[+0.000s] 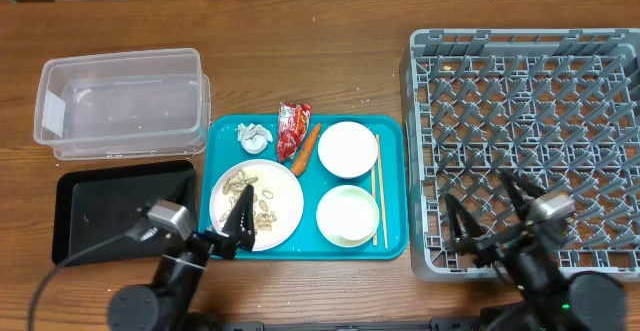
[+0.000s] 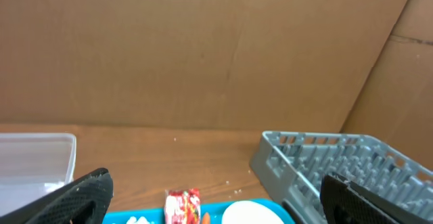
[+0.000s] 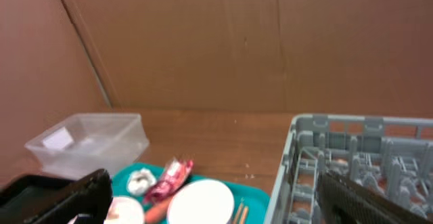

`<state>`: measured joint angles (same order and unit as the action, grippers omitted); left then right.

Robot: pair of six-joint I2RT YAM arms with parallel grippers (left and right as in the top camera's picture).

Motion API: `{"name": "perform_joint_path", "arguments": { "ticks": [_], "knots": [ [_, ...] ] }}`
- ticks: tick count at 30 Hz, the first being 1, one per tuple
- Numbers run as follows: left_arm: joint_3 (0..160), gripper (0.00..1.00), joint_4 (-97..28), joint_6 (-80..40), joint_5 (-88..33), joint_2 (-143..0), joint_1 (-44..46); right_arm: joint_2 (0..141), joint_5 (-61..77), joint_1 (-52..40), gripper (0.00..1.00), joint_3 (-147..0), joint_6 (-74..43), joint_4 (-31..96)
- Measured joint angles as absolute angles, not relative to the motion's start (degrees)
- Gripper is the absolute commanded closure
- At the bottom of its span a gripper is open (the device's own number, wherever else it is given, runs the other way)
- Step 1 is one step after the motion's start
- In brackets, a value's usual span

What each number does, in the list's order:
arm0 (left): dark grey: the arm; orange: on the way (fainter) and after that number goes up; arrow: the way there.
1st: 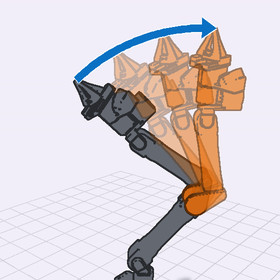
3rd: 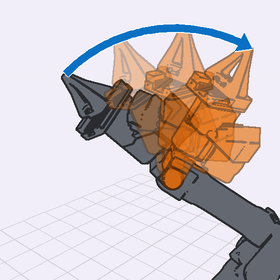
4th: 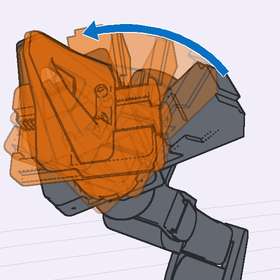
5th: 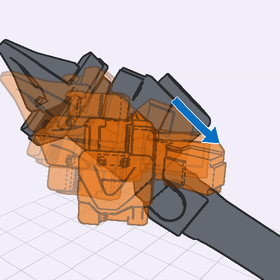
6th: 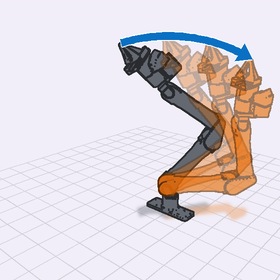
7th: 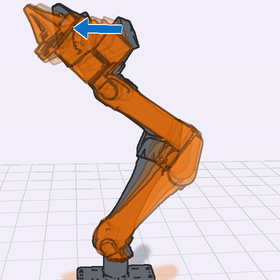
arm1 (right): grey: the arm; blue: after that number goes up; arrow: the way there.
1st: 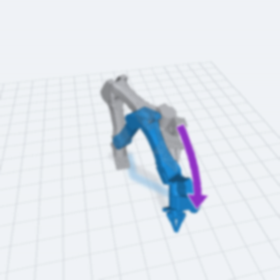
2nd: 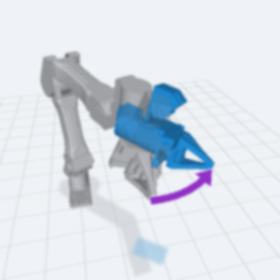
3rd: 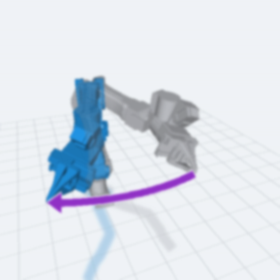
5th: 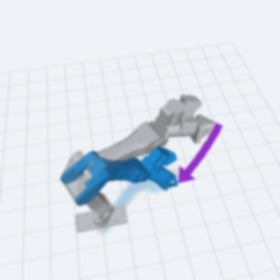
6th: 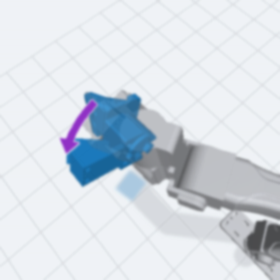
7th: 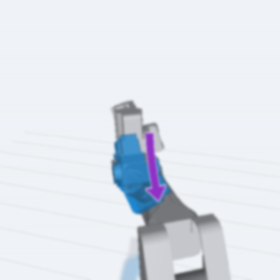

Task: Sort waste into correct bins and load items into the dishwasher
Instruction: 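Reach the left gripper to the white cup on the tray and grasp it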

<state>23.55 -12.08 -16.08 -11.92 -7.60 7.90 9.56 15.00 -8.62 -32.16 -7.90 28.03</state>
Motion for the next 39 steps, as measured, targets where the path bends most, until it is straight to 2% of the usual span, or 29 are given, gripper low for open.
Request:
{"name": "perform_joint_path", "arguments": {
  "ticks": [6,12,19,25,29,32,33,34,37,39],
  "knots": [
    [42.61,0.0,-26.22,-15.88,-13.87,-23.22,7.9,27.57,15.05,-8.62,0.0,-51.99,-9.61,45.67],
    [60.25,0.0,-45.76,-15.88,-19.59,-44.64,7.92,43.99,15.59,-8.62,0.0,-67.11,-10.13,54.54],
    [63.09,0.0,-47.86,-17.45,-34.96,-61.8,9.47,51.72,15.68,-8.62,0.0,-69.65,-13.19,58.43],
    [63.16,0.0,-49.28,-17.45,-32.64,-72.73,20.45,55.18,9.85,-8.56,0.0,-69.65,-21.06,62.61],
    [63.16,0.16,-49.17,-17.47,-24.08,-77.06,30.83,56.69,5.48,-6.39,0.0,-69.65,-25.89,65.89],
    [63.16,0.22,-49.1,-17.28,-17.3,-79.13,36.25,56.9,4.01,-3.84,0.0,-69.65,-27.81,66.94],
    [63.16,0.32,-49.08,-17.39,-15.31,-79.88,37.5,56.9,3.66,-2.92,0.0,-69.65,-28.23,67.2],
    [63.16,0.37,-48.69,-17.67,-11.97,-81.49,39.13,56.9,3.29,-1.61,0.0,-69.65,-28.71,67.35],
    [63.16,0.51,-45.98,-17.93,-8.64,-84.53,39.79,56.9,2.7,0.16,0.0,-69.65,-29.19,67.59],
    [63.16,0.54,-44.1,-18.02,-8.03,-86.76,39.79,56.9,2.55,0.97,0.0,-69.65,-29.41,67.55]
  ]
}}
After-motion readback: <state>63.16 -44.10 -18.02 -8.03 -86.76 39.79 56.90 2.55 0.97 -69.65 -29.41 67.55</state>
